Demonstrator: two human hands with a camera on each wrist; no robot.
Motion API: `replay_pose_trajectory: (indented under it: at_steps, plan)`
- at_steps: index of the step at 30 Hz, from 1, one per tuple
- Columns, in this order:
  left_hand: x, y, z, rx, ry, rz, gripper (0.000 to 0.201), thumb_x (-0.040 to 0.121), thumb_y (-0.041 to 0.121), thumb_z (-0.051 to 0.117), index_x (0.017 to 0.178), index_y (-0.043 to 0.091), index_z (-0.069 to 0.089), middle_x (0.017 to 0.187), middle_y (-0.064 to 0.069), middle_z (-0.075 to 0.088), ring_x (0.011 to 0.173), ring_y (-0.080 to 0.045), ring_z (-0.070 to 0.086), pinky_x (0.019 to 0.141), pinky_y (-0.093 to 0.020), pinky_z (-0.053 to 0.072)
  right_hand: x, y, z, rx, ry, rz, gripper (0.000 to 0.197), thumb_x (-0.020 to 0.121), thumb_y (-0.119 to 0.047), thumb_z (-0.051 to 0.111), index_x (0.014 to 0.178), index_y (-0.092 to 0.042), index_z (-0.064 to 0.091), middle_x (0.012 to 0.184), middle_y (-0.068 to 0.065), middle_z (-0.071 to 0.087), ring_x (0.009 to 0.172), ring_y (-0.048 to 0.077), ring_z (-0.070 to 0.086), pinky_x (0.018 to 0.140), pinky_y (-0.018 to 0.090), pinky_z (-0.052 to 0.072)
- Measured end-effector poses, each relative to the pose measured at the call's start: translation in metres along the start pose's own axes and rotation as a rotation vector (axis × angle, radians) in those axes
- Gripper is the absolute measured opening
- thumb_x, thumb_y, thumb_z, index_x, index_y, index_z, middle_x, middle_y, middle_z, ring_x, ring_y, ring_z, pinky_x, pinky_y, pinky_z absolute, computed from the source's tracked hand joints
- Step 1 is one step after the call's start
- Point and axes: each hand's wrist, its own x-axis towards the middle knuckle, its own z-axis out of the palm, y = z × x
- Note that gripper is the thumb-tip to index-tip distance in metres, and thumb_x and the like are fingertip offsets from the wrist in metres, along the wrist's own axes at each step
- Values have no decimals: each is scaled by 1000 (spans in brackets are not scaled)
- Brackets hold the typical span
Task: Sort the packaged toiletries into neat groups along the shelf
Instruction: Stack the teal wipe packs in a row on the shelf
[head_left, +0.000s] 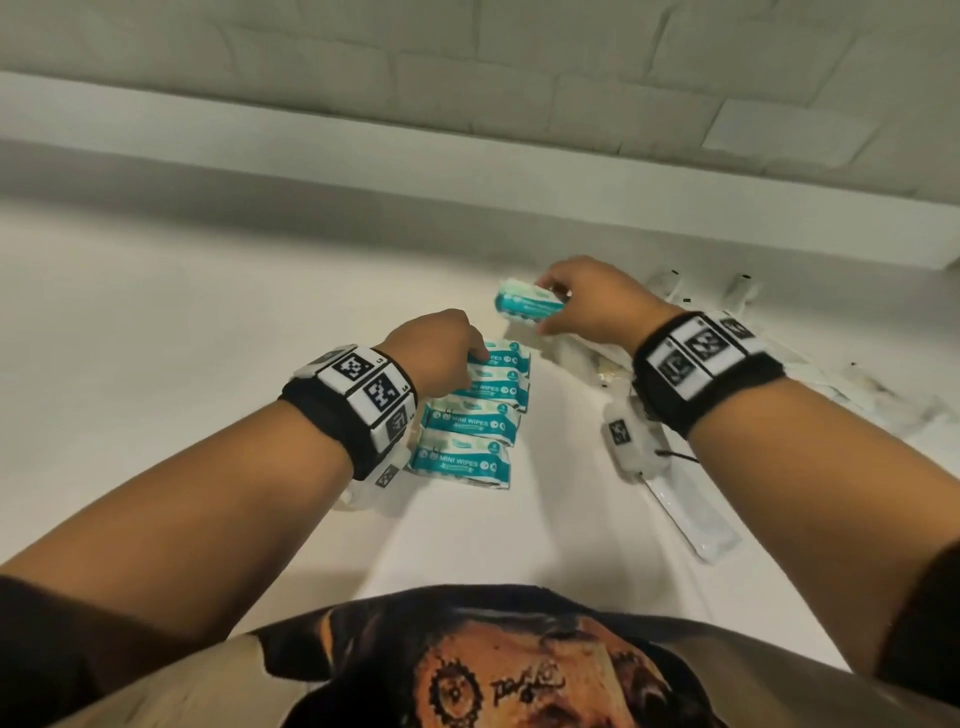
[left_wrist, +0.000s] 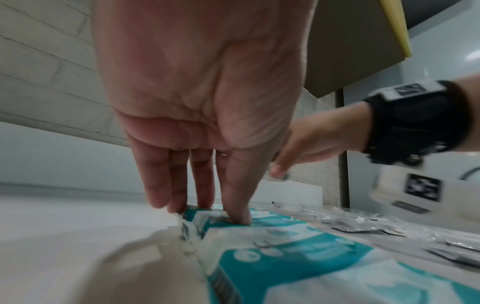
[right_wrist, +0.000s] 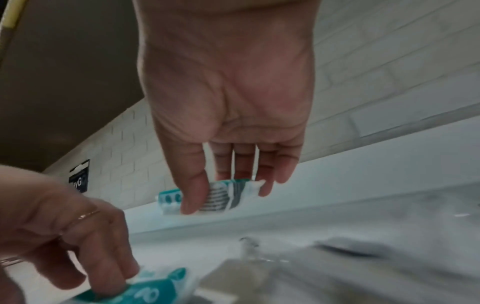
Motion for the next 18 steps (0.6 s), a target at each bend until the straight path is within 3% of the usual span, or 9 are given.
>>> replay_pose_trajectory:
  at_steps: [4,7,11,14,18]
  plan:
    - [-5,9,3,-4,-24,20,44,85,21,65,128,28,61,125,0,53,109,-22,55,93,-34,46,33,-14,32,-69,-153,7,56,78,-22,77,130,-22,57,126,-1,61,108,18,58,95,32,45]
    - [-6,8,0,11,-30,35,44,86,23,64,129,29,59,127,0,52,111,-22,55,94,-36,46,41,-13,36,-38,-315,12,54,87,-16,69,137,-23,52,136,-4,58,118,15,55,96,24,36]
    - [-4,2,-1,0,-28,32,44,85,23,66,128,29,60,128,1,51,114,-21,54,96,-34,45,40,-2,26,-193,-249,8,38,96,-11,52,132,-21,58,136,-1,58,121,18,53,99,28,37]
    - [-2,2,0,-9,-28,37,43,85,21,67,127,29,61,128,3,50,115,-20,53,95,-30,43,35,17,26,-331,-249,76,32,98,-23,49,127,-18,62,132,3,59,118,23,55,99,34,41]
    - [-6,4,-5,7,-50,48,47,85,32,68,131,29,57,133,3,48,116,-18,52,95,-29,42,27,20,23,-274,-140,49,35,98,-28,49,132,-21,57,139,1,54,125,22,50,101,33,37]
